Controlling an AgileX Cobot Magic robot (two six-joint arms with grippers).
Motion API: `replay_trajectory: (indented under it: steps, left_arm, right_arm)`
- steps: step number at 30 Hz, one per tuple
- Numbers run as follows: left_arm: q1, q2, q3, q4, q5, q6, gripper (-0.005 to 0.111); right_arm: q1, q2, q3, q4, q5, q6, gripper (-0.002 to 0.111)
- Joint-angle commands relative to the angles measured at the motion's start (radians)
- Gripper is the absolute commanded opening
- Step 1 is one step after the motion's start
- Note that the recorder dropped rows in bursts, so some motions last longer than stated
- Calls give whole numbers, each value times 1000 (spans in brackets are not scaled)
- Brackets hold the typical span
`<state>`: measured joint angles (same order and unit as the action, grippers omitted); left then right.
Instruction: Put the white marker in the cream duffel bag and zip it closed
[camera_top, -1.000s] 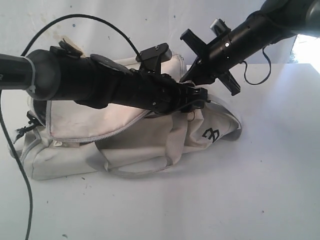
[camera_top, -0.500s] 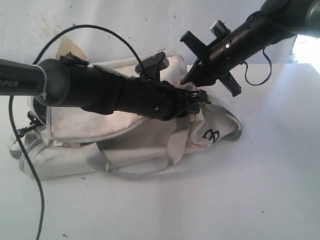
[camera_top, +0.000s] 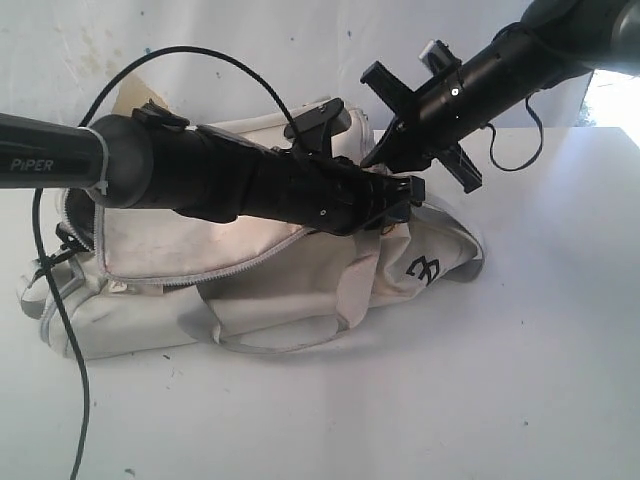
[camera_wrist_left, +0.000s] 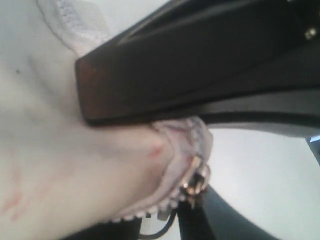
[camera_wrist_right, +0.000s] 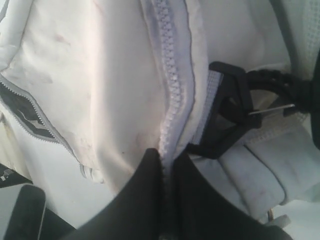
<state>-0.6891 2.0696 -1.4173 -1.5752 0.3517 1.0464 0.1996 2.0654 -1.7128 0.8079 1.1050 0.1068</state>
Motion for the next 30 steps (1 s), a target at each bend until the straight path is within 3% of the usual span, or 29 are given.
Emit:
replay_trajectory:
  steps: [1,6,16,25,30]
  left_arm:
    - [-2,2,-15,5,-9,6,22]
    - [0,2,-15,54,46,7,0]
    - [20,-47,-15,290,167,-138,0]
    - [69,-74,-15,395,432,-267,0]
    - [87,-81,-15,526,536,-364,0]
  right_arm:
    - [-1,-17,0,32,45,-17,0]
    - [-1,-17,0,22,50,-25,0]
    - [-1,-17,0,-105,58,-25,0]
    - [-1,-11,0,-180,49,-25,0]
    - [-1,-11,0,-207,43,-25,0]
